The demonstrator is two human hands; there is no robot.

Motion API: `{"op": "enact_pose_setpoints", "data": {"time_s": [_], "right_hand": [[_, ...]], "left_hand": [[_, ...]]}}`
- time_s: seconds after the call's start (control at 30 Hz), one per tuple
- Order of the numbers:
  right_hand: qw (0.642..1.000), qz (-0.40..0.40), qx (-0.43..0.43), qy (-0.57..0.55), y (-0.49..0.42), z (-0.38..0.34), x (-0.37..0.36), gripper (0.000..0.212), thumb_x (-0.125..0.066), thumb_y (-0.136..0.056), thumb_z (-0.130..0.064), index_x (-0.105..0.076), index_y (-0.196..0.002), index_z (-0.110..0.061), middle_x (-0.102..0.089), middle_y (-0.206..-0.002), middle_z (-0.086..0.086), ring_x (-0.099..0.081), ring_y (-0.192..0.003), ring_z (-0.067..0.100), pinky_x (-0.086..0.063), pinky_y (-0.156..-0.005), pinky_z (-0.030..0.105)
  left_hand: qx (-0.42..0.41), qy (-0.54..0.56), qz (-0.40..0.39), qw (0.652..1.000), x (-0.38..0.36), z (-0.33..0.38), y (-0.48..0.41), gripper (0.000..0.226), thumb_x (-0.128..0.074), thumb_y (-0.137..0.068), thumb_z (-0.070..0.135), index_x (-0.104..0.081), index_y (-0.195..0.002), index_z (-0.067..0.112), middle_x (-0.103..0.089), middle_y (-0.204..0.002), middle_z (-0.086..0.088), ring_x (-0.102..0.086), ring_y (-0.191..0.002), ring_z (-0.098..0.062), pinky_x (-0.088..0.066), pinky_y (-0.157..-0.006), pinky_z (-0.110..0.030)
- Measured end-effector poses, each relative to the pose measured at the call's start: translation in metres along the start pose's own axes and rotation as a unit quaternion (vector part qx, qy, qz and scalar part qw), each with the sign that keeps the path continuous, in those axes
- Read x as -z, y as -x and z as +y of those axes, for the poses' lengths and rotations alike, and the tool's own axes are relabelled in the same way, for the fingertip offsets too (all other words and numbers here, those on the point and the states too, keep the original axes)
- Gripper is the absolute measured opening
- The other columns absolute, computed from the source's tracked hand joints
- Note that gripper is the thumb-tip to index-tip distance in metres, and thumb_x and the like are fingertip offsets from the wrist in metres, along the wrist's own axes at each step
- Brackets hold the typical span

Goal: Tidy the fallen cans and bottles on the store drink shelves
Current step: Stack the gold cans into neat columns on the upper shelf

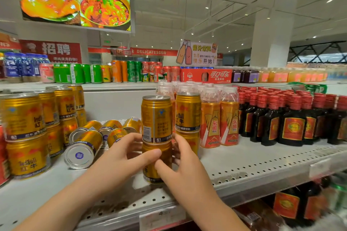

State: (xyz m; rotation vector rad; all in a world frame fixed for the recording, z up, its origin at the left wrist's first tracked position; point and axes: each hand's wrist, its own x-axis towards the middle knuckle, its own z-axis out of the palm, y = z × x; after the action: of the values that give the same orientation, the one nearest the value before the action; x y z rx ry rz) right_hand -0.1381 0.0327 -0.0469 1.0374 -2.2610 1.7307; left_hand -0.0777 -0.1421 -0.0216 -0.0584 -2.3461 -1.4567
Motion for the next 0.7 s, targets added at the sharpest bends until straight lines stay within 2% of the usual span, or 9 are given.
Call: {"op": "enact_pose_setpoints", "data": {"time_s": [0.07,0.2,0.3,0.43,0.5,0.57,0.63,0.7], "right_hand": [[0.999,0.022,0.001,0.026,0.001,0.002,0.004,0.066,-0.064,-0.079,-0.062,-0.035,-0.138,-0.058,-0.052,-0.129,-0.031,-0.052,-0.119,-0.007,-0.051,-0.101,0.031],[0.995,0.048,0.019,0.083,0.014,0.007,0.008,0.072,-0.064,-0.081,-0.06,-0.029,-0.144,-0.054,-0.042,-0.134,-0.035,-0.044,-0.125,-0.01,-0.046,-0.105,0.025],[0.984,0.099,0.074,0.131,0.028,0.003,0.008,0.06,-0.055,-0.083,-0.062,-0.034,-0.138,-0.053,-0.042,-0.131,-0.034,-0.044,-0.127,-0.004,-0.044,-0.102,0.021],[0.965,0.15,0.176,0.121,0.041,-0.01,0.004,0.034,-0.056,-0.089,-0.042,-0.053,-0.122,-0.045,-0.054,-0.121,-0.026,-0.056,-0.117,0.006,-0.045,-0.094,0.016],[0.961,0.127,0.219,0.11,0.043,-0.015,-0.001,0.029,-0.056,-0.09,-0.033,-0.056,-0.118,-0.041,-0.056,-0.118,-0.025,-0.058,-0.113,0.006,-0.046,-0.091,0.015],[0.966,0.073,0.228,0.098,0.042,-0.019,-0.008,0.027,-0.054,-0.091,-0.032,-0.057,-0.117,-0.042,-0.055,-0.118,-0.026,-0.058,-0.113,0.005,-0.047,-0.09,0.018],[0.969,0.009,0.226,0.099,0.039,-0.02,-0.016,0.027,-0.053,-0.093,-0.035,-0.055,-0.119,-0.044,-0.052,-0.119,-0.029,-0.054,-0.117,0.002,-0.045,-0.092,0.016],[0.969,-0.045,0.221,0.103,0.033,-0.02,-0.025,0.029,-0.052,-0.094,-0.038,-0.054,-0.123,-0.043,-0.049,-0.12,-0.031,-0.05,-0.121,0.0,-0.041,-0.094,0.013]], "left_hand": [[-0.009,0.011,0.006,1.0,-0.003,-0.001,0.0,0.047,-0.08,-0.069,0.071,-0.065,-0.109,0.049,-0.074,-0.112,0.019,-0.07,-0.104,-0.002,-0.06,-0.081,-0.027],[-0.025,0.004,0.02,0.999,-0.009,-0.004,0.0,0.048,-0.074,-0.067,0.074,-0.064,-0.108,0.052,-0.074,-0.113,0.016,-0.071,-0.103,-0.006,-0.058,-0.086,-0.033],[-0.032,0.007,0.018,0.999,-0.01,-0.003,0.002,0.046,-0.076,-0.072,0.069,-0.065,-0.112,0.05,-0.073,-0.116,0.016,-0.071,-0.105,-0.006,-0.057,-0.089,-0.033],[-0.03,0.001,-0.01,0.999,-0.007,0.0,0.009,0.046,-0.073,-0.086,0.049,-0.061,-0.129,0.04,-0.071,-0.121,0.019,-0.068,-0.112,-0.004,-0.056,-0.096,-0.032],[-0.028,-0.005,0.048,0.998,-0.002,0.002,0.013,0.046,-0.07,-0.084,0.046,-0.061,-0.128,0.038,-0.072,-0.115,0.019,-0.068,-0.11,-0.003,-0.058,-0.093,-0.03],[-0.059,-0.056,0.139,0.987,0.011,0.002,0.019,0.03,-0.068,-0.091,0.037,-0.066,-0.121,0.036,-0.075,-0.107,0.016,-0.07,-0.103,-0.004,-0.057,-0.088,-0.025],[-0.087,-0.136,0.216,0.963,0.031,0.001,0.026,0.016,-0.066,-0.096,0.032,-0.069,-0.111,0.034,-0.074,-0.1,0.018,-0.07,-0.094,-0.002,-0.054,-0.079,-0.018],[-0.093,-0.214,0.269,0.934,0.052,-0.001,0.035,0.011,-0.065,-0.097,0.028,-0.07,-0.107,0.033,-0.073,-0.096,0.02,-0.068,-0.089,0.0,-0.054,-0.074,-0.019]]}}
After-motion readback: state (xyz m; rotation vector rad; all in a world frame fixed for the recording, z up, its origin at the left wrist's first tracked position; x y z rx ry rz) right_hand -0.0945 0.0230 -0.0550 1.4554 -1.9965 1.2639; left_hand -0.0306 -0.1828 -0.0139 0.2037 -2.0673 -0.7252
